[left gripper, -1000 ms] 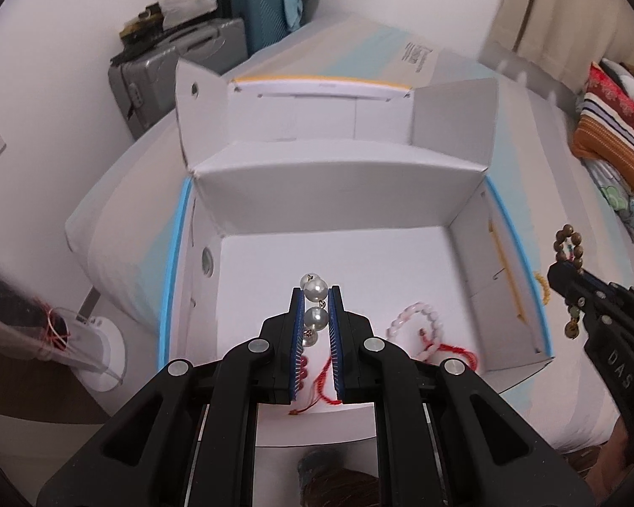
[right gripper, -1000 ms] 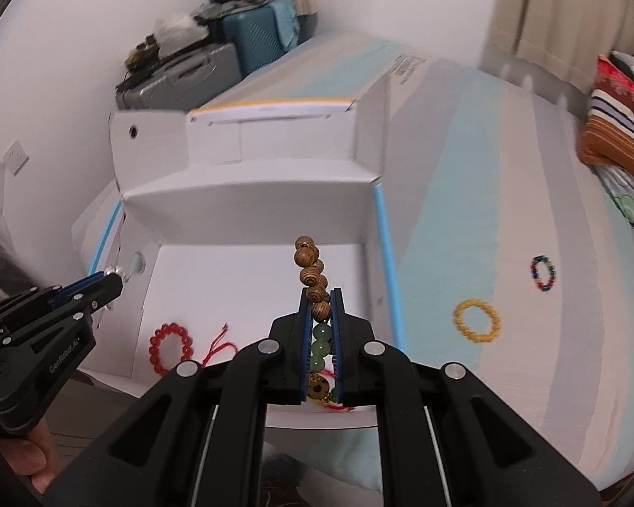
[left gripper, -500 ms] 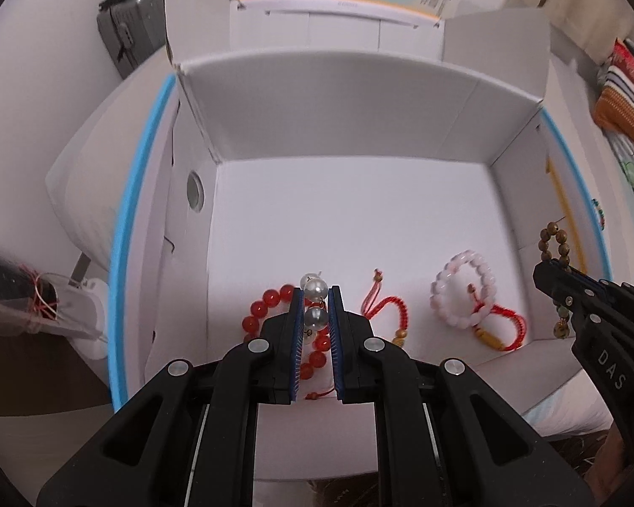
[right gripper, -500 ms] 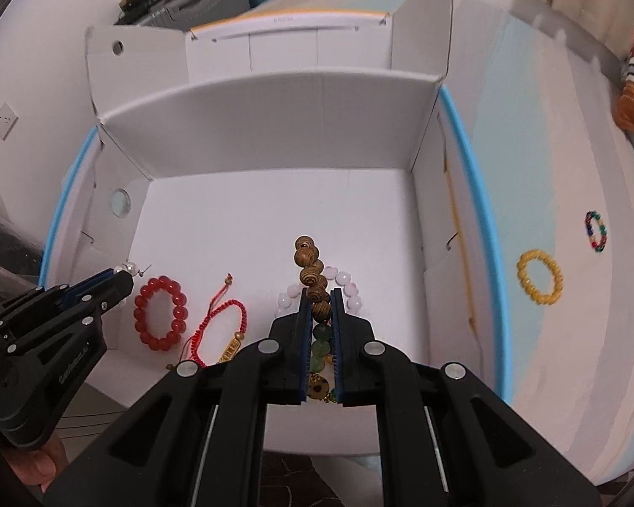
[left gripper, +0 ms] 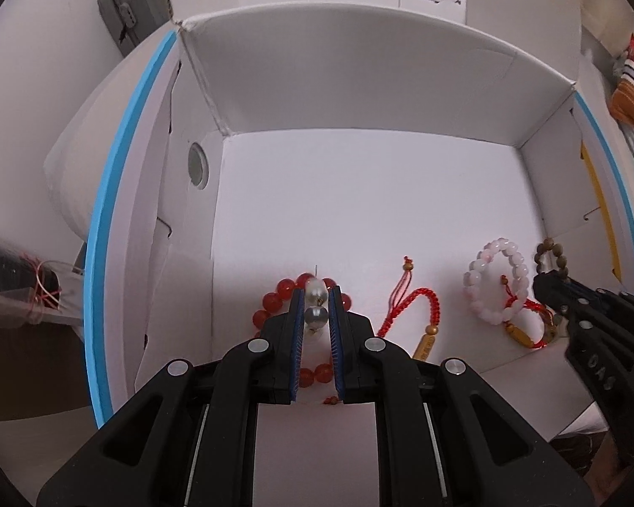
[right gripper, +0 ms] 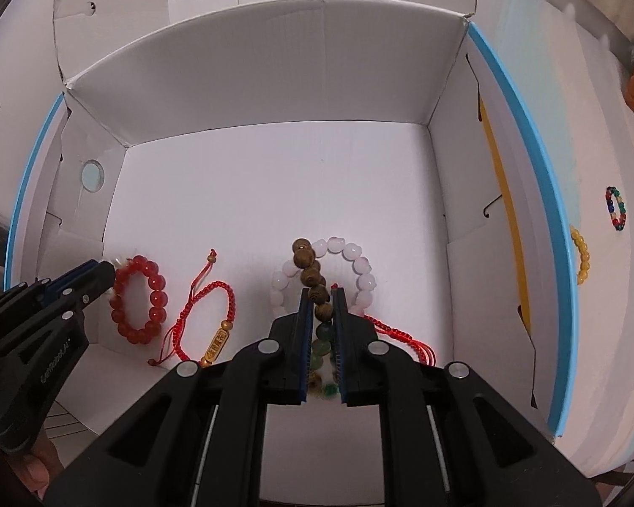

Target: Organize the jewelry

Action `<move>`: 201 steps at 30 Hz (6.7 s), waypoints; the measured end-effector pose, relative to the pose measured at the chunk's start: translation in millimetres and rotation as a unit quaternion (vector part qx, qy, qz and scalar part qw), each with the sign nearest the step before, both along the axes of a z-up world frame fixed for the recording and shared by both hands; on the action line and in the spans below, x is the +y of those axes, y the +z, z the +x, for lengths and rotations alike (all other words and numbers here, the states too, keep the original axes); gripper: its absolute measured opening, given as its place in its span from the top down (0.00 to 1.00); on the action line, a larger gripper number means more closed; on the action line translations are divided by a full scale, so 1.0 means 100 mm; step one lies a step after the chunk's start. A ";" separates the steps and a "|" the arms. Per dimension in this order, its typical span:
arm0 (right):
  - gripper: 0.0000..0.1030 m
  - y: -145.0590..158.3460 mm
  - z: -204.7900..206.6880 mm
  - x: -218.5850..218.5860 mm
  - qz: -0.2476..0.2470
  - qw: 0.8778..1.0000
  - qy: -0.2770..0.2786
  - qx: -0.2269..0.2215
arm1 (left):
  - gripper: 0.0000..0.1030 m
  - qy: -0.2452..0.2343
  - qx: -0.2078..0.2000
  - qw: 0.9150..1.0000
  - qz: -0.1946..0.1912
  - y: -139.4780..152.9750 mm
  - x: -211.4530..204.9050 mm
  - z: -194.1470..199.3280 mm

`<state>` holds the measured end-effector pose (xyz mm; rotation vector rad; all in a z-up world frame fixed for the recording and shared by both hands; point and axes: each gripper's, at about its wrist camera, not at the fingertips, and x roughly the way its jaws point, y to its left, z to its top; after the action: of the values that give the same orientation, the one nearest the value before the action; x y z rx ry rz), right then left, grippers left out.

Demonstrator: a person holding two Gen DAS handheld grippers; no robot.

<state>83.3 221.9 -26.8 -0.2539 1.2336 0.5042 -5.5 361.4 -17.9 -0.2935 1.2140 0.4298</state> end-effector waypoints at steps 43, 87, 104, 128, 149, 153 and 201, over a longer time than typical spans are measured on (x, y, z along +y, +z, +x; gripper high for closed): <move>0.08 1.09 0.65 -2.28 0.053 0.978 -0.142 -0.143 | 0.06 -0.079 -0.139 0.985 0.057 0.92 -1.86 0.80; 0.32 -0.70 2.54 -3.14 0.006 0.980 -0.195 -0.033 | 0.07 -0.199 -0.085 0.976 0.034 -0.79 -3.21 2.32; 0.81 -0.65 2.47 -3.14 -0.006 0.983 -0.179 -0.050 | 0.82 -0.218 -0.080 0.972 0.034 -0.72 -3.26 2.29; 0.81 -0.28 2.36 -3.39 0.028 0.980 -0.182 -0.072 | 0.91 -0.202 -0.104 0.974 0.017 -0.36 -3.16 2.20; 0.97 -0.19 2.12 -3.44 0.023 0.981 -0.178 -0.073 | 0.91 -0.191 -0.101 0.976 0.029 -0.17 -3.14 2.00; 0.74 -0.39 2.26 -3.45 0.026 0.980 -0.191 -0.048 | 0.91 -0.197 -0.097 0.975 0.027 -0.24 -3.15 2.05; 0.91 0.00 1.78 -3.37 0.050 0.980 -0.180 -0.076 | 0.91 -0.187 -0.113 0.975 0.027 0.06 -3.05 1.93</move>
<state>261.6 -114.7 -26.9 0.0184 1.0706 0.2280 187.4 56.4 -11.5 -0.0604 1.0031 0.0982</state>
